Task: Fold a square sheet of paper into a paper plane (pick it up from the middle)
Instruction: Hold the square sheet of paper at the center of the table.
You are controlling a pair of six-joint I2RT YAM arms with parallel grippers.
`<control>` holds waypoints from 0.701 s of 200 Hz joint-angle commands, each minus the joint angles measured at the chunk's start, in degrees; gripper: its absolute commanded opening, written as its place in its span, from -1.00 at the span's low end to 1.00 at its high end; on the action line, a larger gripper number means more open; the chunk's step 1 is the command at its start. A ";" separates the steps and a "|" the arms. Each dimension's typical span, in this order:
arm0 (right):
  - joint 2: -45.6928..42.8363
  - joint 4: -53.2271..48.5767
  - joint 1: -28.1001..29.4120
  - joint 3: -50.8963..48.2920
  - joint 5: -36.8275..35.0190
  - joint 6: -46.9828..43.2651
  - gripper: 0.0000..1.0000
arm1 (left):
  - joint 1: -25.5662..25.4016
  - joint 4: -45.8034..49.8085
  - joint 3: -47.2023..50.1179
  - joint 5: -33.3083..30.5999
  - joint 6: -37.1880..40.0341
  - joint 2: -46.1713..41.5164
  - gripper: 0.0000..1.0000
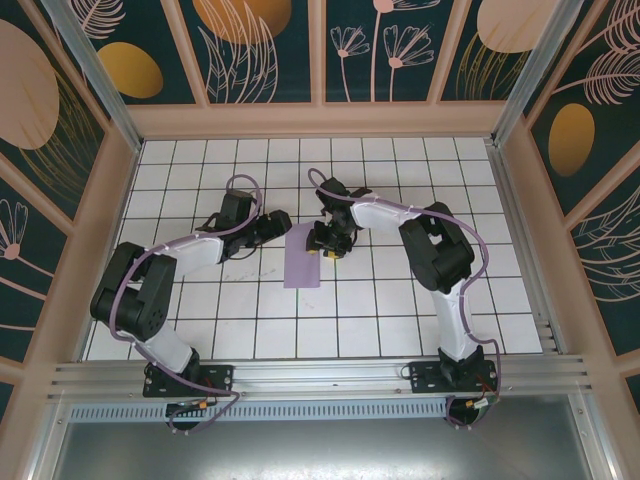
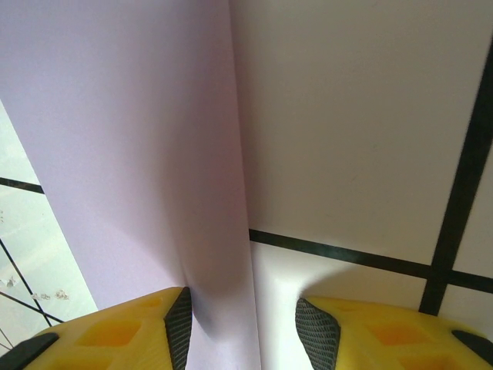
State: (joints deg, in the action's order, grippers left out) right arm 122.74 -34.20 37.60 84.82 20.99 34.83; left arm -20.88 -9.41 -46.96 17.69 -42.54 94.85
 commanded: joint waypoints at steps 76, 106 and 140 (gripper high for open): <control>16.39 0.56 1.68 -5.47 -10.09 -1.39 0.02 | -0.52 -3.05 -0.41 8.43 -0.17 5.93 -0.23; 16.74 0.46 1.73 -5.42 -10.27 -1.26 0.02 | -1.28 -2.31 -1.57 9.39 0.33 7.59 -0.37; 17.01 0.56 1.77 -5.60 -10.27 -1.25 0.03 | -2.03 -1.74 -2.26 10.07 0.66 8.94 -0.53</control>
State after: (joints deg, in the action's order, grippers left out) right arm 123.39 -35.29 37.71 85.78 20.99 34.83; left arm -22.31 -11.31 -47.44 26.04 -42.92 102.63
